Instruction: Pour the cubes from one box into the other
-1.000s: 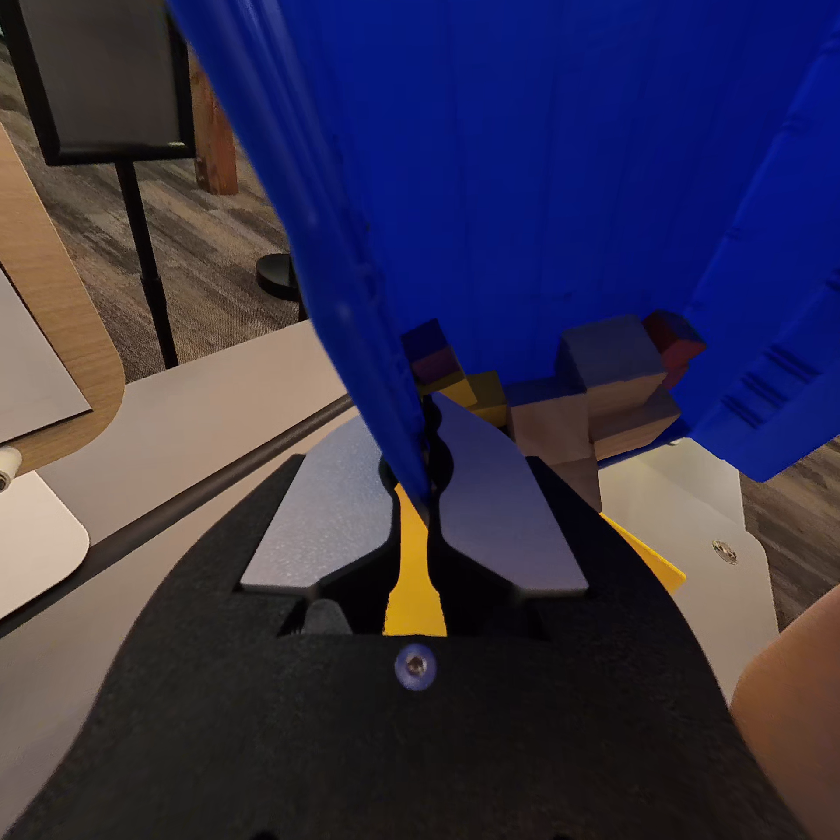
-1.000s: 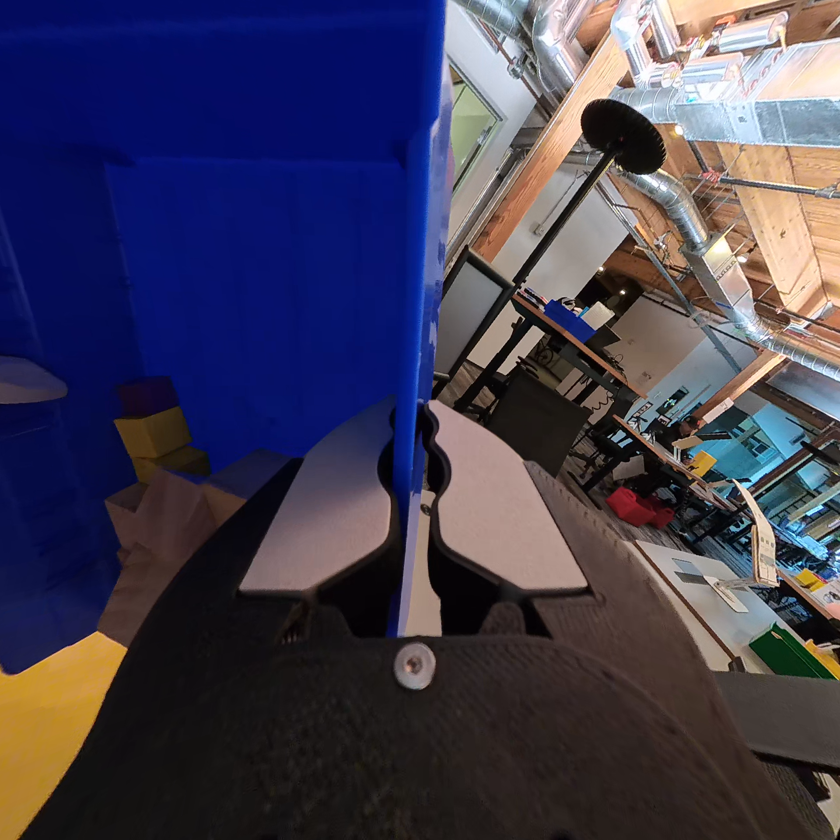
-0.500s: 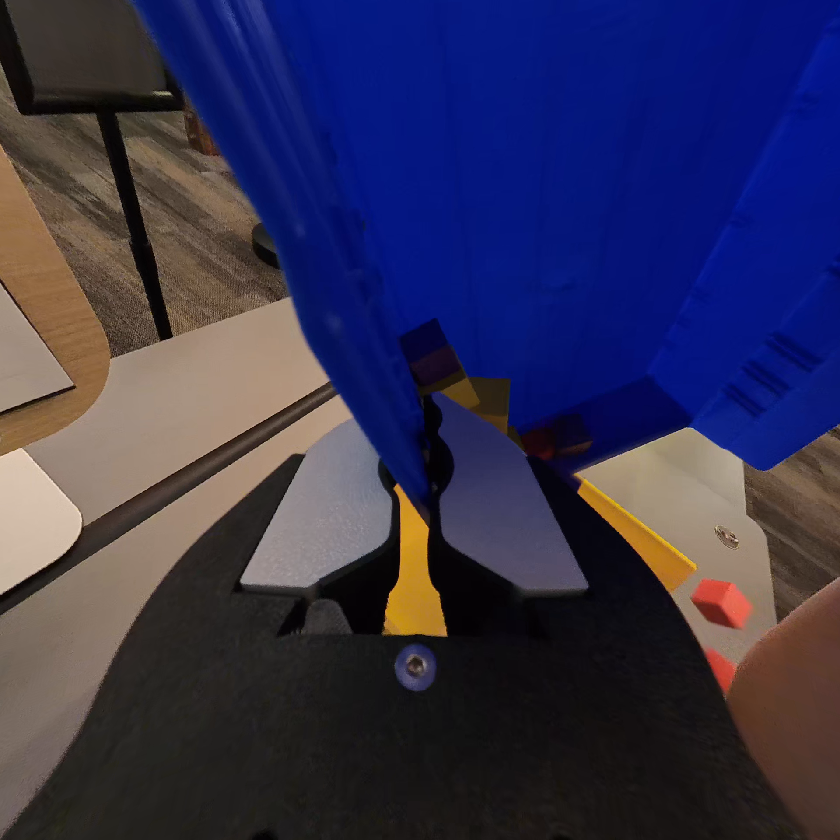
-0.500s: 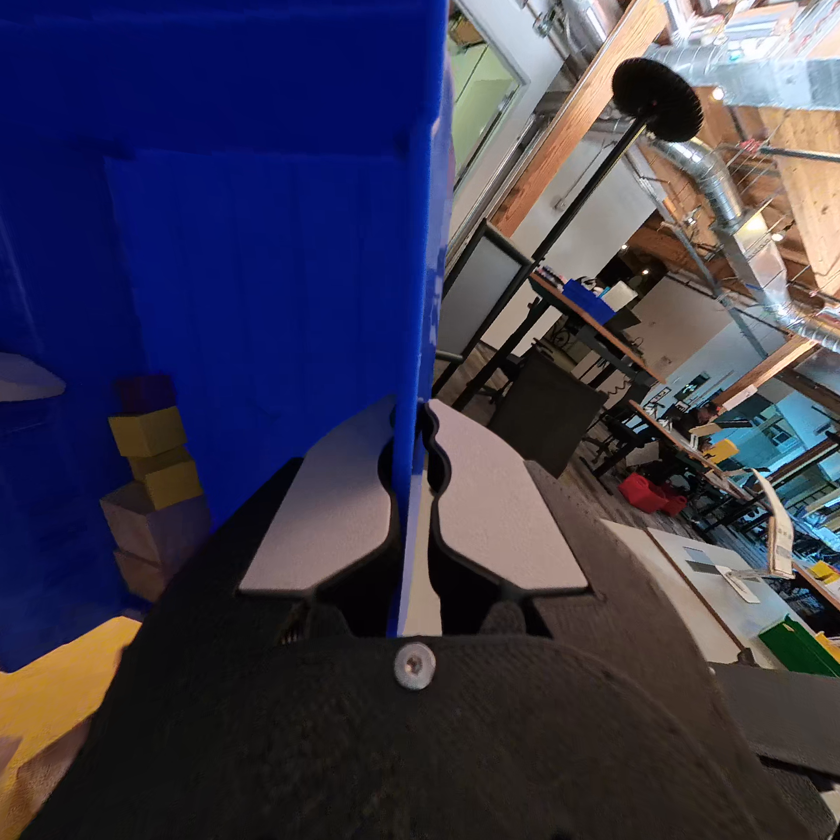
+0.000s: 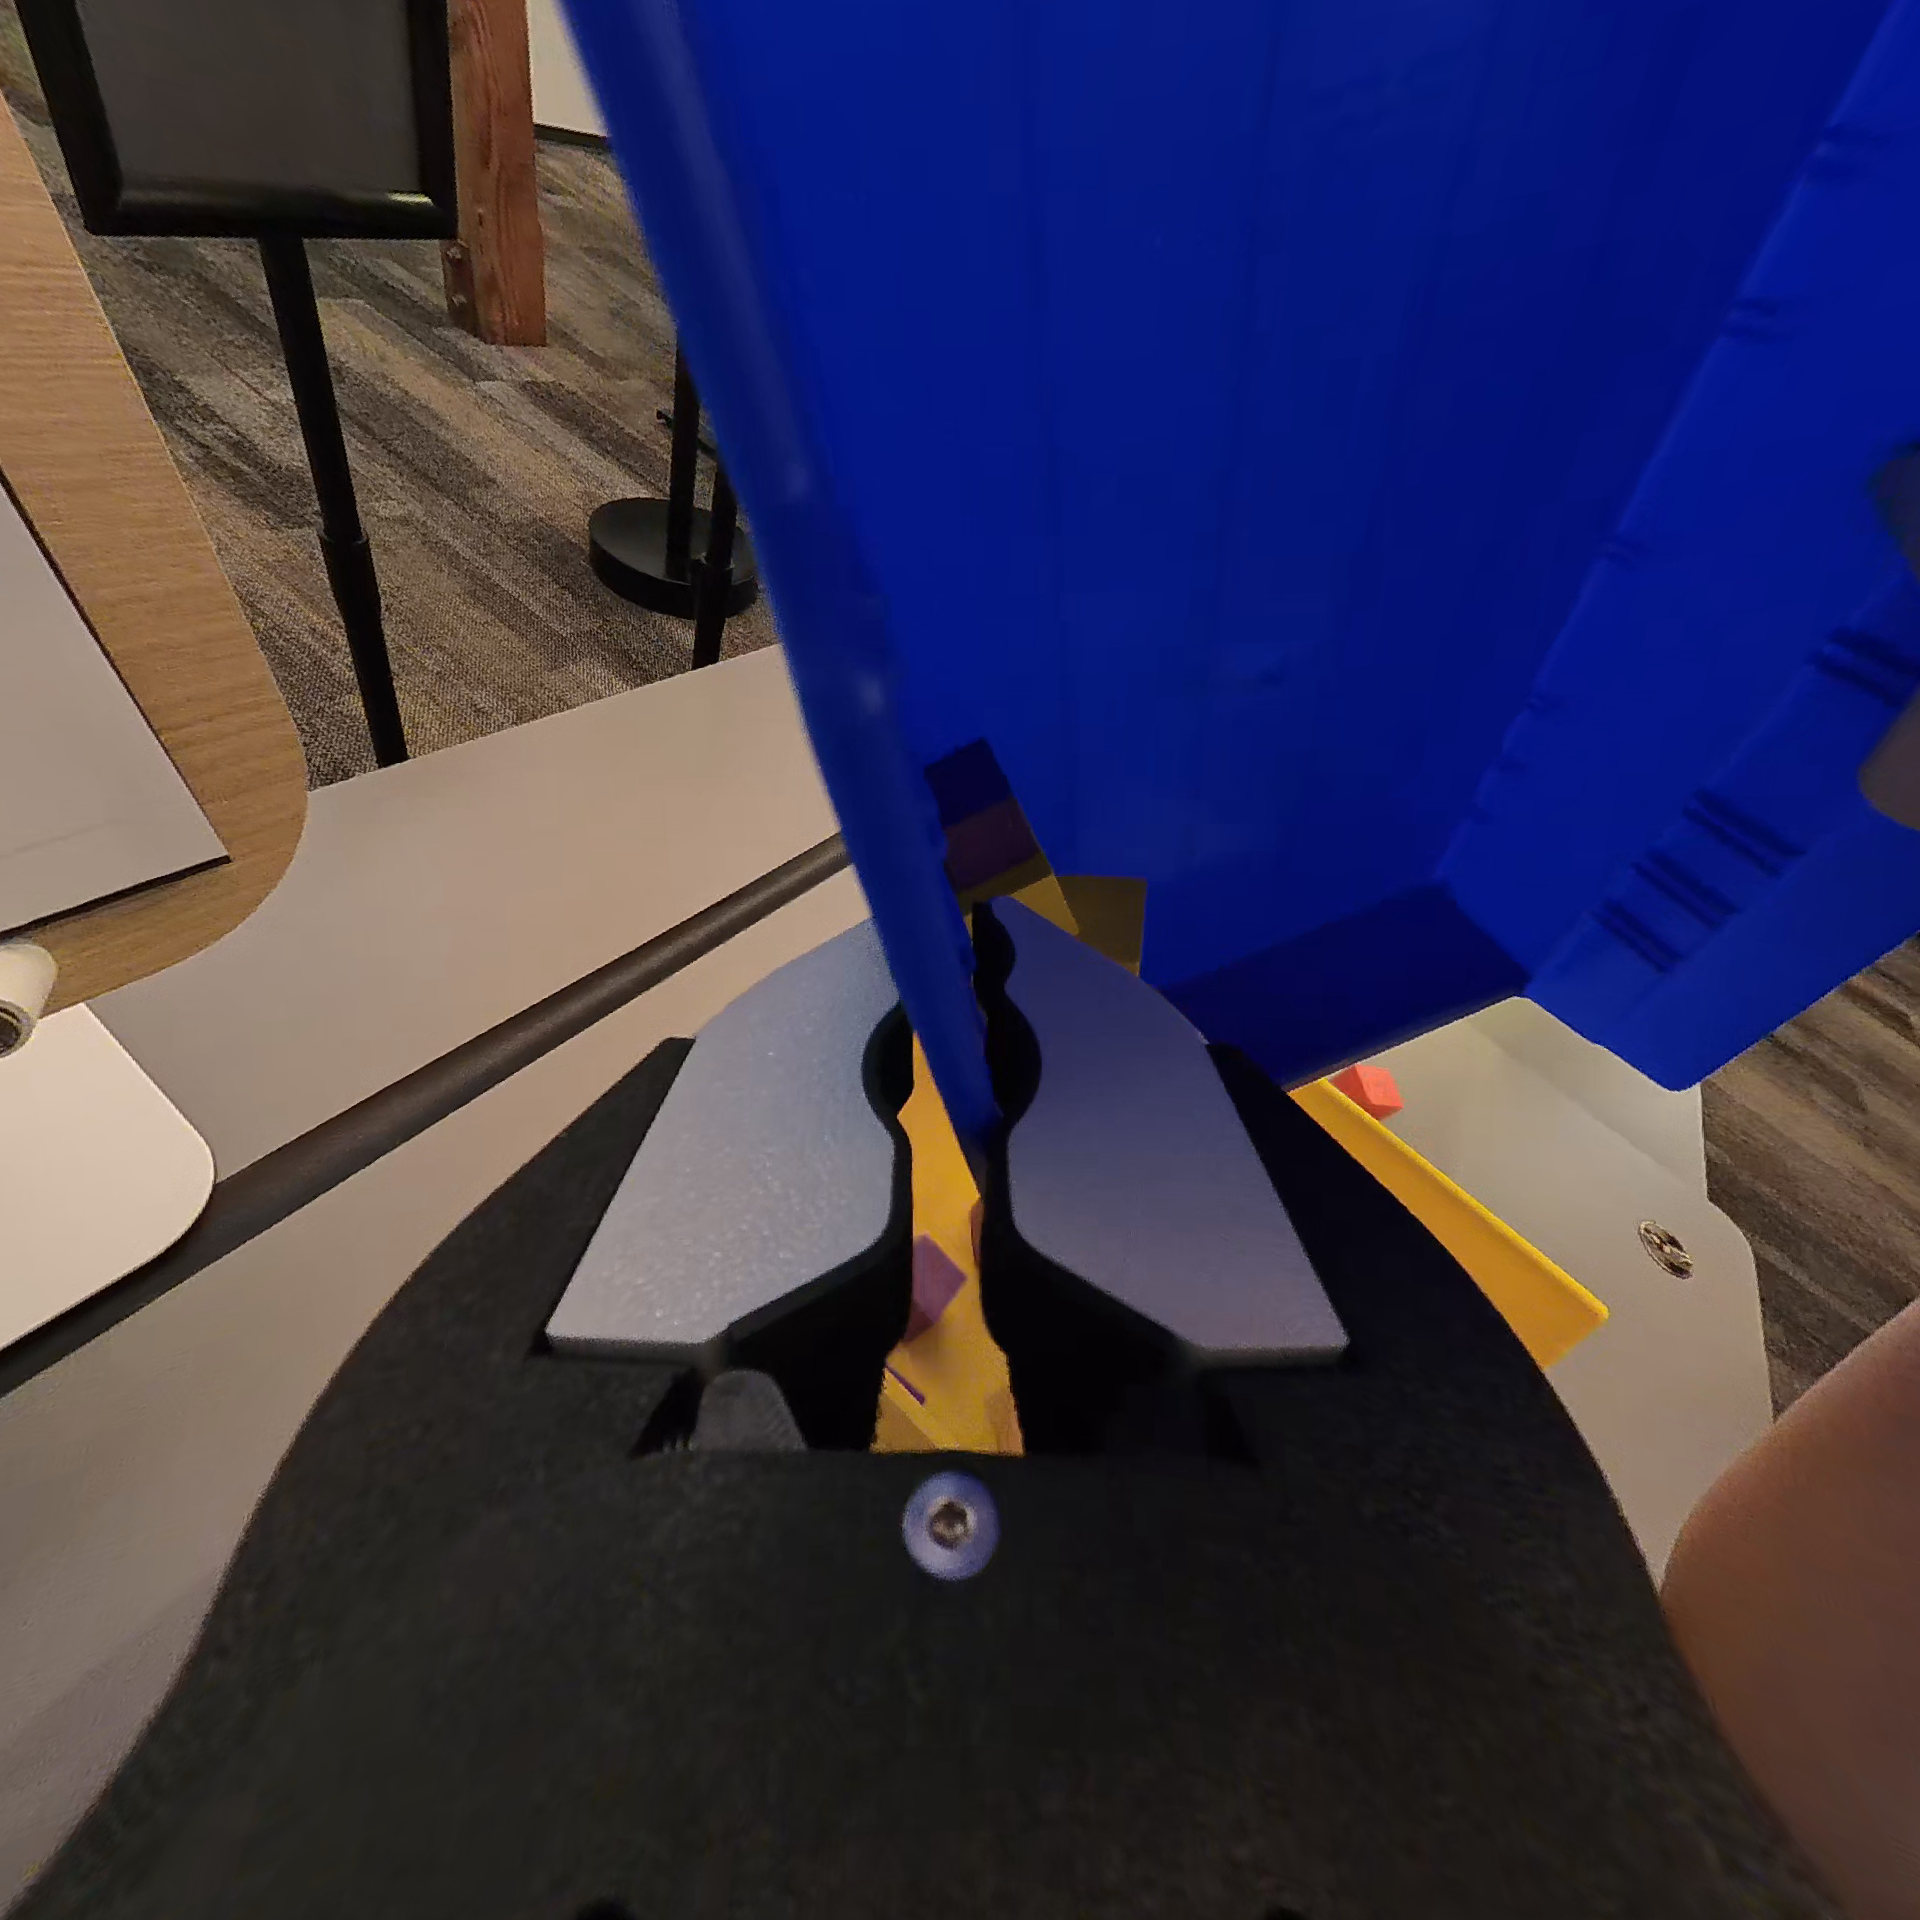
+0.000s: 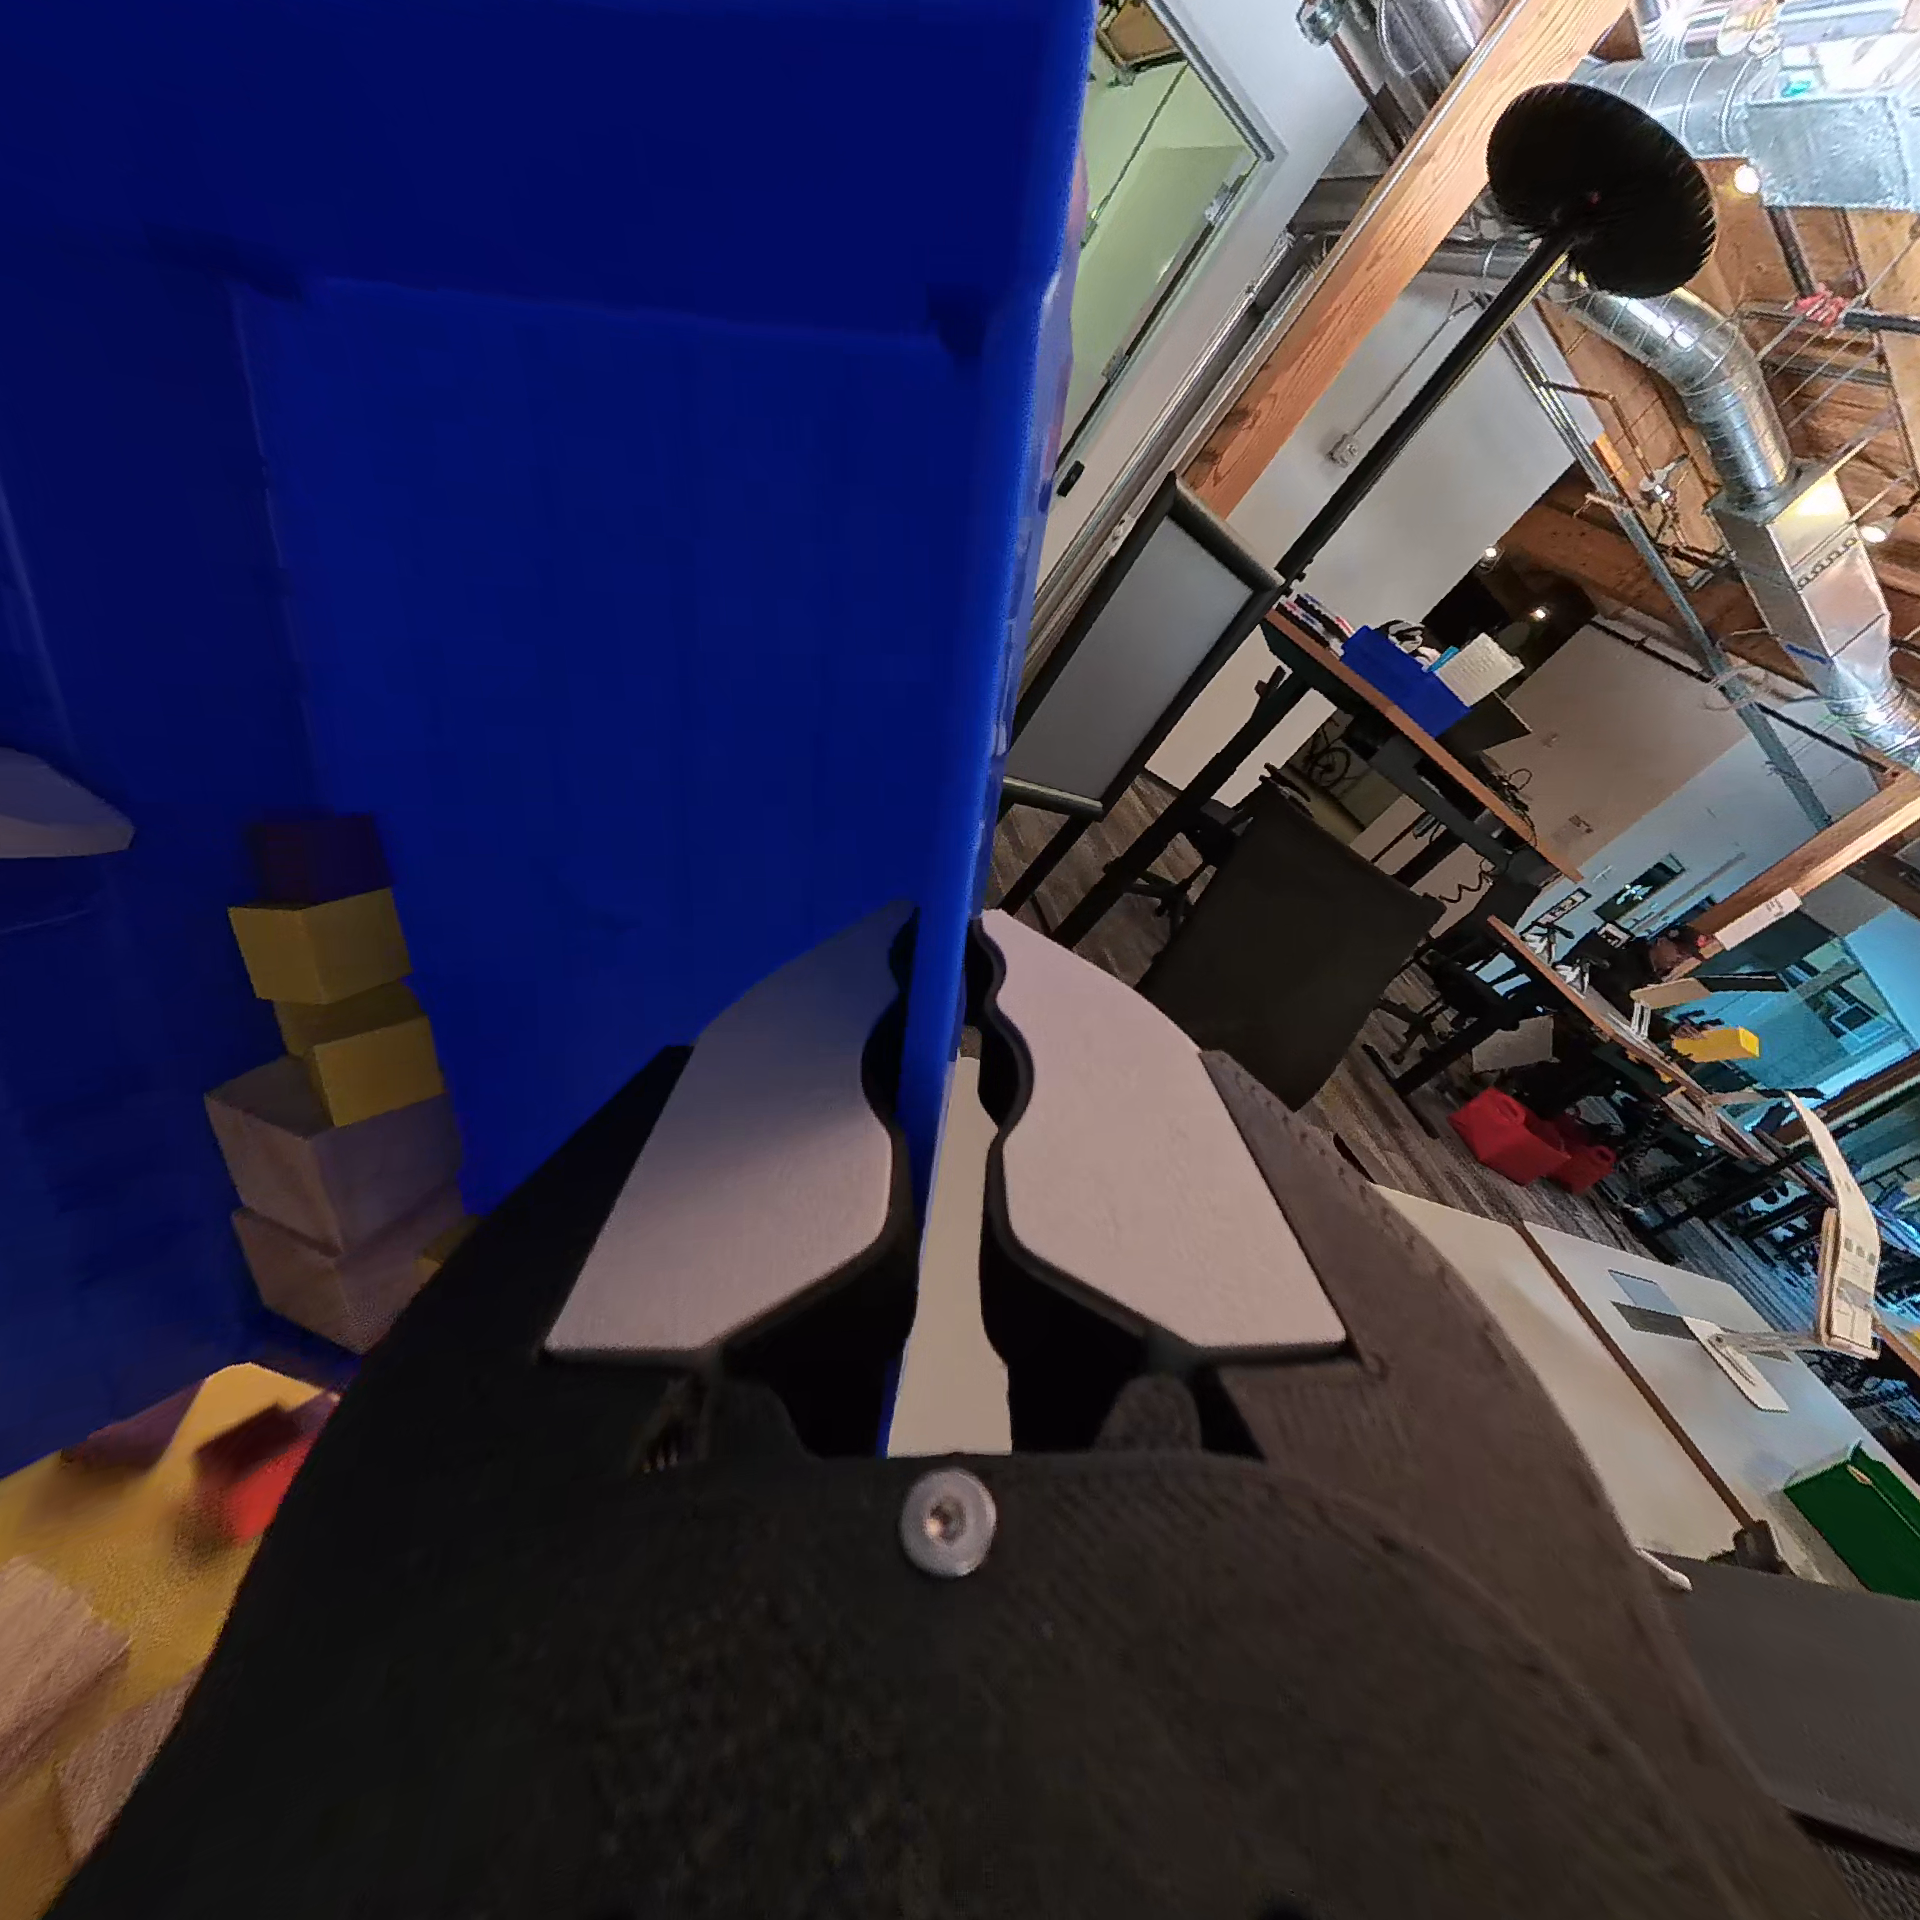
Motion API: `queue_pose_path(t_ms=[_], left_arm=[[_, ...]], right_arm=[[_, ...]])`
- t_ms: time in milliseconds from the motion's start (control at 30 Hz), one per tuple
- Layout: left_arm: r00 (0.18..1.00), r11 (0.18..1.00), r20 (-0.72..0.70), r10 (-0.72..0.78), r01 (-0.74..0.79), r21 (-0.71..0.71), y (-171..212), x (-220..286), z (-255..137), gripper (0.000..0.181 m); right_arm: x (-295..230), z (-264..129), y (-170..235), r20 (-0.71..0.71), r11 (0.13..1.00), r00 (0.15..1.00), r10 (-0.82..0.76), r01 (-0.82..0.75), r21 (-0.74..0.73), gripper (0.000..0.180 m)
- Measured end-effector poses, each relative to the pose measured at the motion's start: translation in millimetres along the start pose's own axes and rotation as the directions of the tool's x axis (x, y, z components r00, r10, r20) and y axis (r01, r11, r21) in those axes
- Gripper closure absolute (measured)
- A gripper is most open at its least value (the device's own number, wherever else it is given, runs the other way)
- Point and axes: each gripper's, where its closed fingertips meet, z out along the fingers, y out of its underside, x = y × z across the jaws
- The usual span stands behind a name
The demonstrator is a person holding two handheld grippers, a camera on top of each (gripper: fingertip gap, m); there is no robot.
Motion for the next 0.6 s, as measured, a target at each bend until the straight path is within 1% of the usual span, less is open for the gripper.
queue_pose_path(t_ms=[233, 467, 600], left_arm=[[0.999, 0.998, -0.029, 0.026, -0.024, 0.062, -8.8, 6.8, -2.3, 0.173], [0.994, 0.978, -0.068, 0.08, -0.065, 0.2, -25.2, 16.0, -9.4, 0.172], [0.991, 0.967, -0.089, 0.097, -0.072, 0.244, -30.2, 18.8, -13.7, 0.172]], right_arm=[[6.2, -10.1, -13.3, -0.032, 0.997, 0.999, 0.005, -0.003, 0.078, 0.175], [13.4, -29.0, -34.3, -0.096, 0.978, 0.995, -0.011, 0.031, 0.206, 0.174], [13.7, -37.3, -41.5, -0.118, 0.97, 0.993, -0.023, 0.051, 0.236, 0.173]])
